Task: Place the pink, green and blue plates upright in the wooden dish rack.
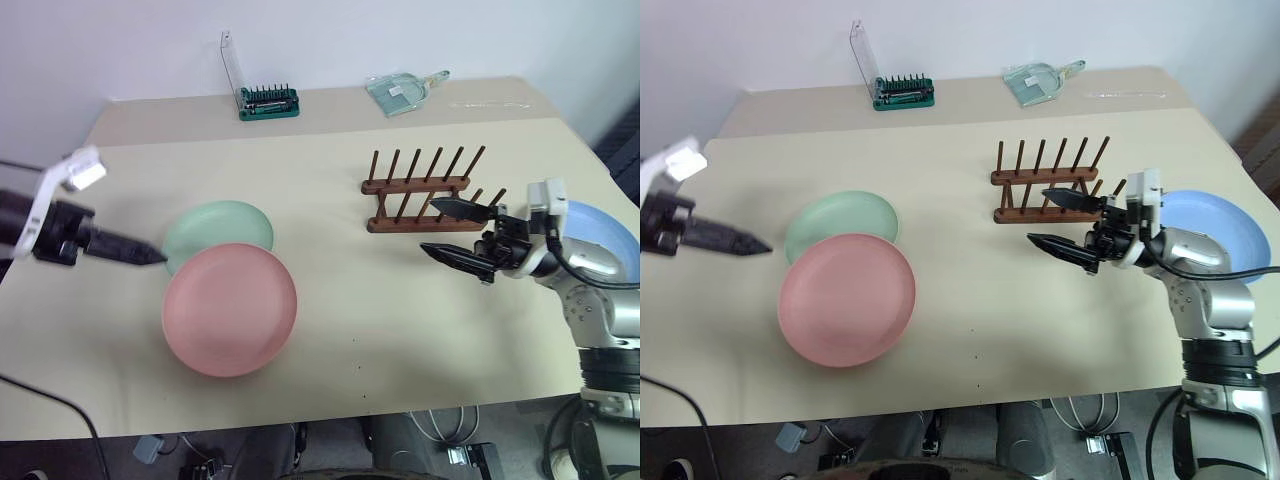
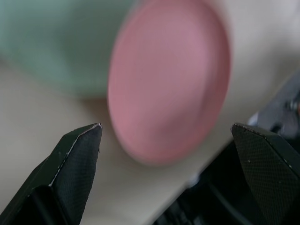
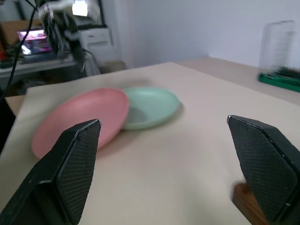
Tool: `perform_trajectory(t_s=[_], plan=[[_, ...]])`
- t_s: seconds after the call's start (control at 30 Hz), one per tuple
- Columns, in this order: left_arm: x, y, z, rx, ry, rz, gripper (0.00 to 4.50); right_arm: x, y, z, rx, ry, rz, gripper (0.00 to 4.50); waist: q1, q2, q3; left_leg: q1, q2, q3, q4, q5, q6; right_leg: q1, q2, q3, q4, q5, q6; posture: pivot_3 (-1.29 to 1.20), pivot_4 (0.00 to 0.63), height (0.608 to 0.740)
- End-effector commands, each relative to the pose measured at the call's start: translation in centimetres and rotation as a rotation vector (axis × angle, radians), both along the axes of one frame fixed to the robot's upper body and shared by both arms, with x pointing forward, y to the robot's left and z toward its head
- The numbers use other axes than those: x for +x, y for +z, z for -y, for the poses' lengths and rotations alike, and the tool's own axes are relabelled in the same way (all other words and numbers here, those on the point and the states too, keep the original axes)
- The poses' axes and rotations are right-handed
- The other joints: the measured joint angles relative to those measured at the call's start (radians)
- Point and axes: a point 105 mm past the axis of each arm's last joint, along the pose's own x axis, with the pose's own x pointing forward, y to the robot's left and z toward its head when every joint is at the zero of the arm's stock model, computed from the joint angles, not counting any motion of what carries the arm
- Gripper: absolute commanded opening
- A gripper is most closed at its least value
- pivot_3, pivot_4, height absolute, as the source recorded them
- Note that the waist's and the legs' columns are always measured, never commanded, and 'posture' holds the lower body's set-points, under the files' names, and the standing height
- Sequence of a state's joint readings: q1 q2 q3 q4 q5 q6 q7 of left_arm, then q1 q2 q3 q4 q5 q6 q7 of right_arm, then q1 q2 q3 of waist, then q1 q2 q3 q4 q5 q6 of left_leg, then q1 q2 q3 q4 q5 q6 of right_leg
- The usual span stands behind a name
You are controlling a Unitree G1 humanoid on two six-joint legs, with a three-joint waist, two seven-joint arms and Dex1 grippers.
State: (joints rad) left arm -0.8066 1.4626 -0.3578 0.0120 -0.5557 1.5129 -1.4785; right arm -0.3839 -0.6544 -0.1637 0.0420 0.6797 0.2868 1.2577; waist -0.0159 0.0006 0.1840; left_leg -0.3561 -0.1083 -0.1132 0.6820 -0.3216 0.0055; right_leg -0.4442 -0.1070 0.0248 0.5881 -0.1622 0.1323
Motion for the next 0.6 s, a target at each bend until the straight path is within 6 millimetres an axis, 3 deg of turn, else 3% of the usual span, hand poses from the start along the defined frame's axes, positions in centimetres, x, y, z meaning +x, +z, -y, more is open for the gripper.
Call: perform_trajectory(t_s=[0.03, 0.2, 0.6], plan=[[-0.1, 0.6, -1.3, 0.065, 0.093, 0.003, 4.50, 0.3, 0.8, -0.3, -0.006, 0.015, 0.045, 4.40, 0.003, -0.001, 0.000, 0.000, 0.000, 0.000, 0.001, 0.000, 0.000, 0.000, 0.000, 0.000, 0.001, 0.000, 0.000, 0.00, 0.150, 0.740], [0.3, -0.2, -2.8, 0.137, 0.206, -0.047, 4.50, 0.3, 0.4, 0.1, -0.026, 0.017, 0.033, 4.40, -0.003, -0.001, 0.000, 0.000, 0.000, 0.000, 0.001, 0.000, 0.000, 0.000, 0.001, 0.000, 0.005, 0.000, 0.000, 0.00, 0.150, 0.740], [0.7, -4.9, -1.3, 0.148, 0.177, -0.152, 4.50, -0.3, 0.7, 0.6, -0.046, -0.020, 0.050, 4.40, -0.001, -0.001, 0.001, 0.000, 0.000, 0.000, 0.001, 0.000, -0.001, -0.002, 0.001, 0.001, 0.006, -0.001, -0.001, 0.00, 0.150, 0.740]])
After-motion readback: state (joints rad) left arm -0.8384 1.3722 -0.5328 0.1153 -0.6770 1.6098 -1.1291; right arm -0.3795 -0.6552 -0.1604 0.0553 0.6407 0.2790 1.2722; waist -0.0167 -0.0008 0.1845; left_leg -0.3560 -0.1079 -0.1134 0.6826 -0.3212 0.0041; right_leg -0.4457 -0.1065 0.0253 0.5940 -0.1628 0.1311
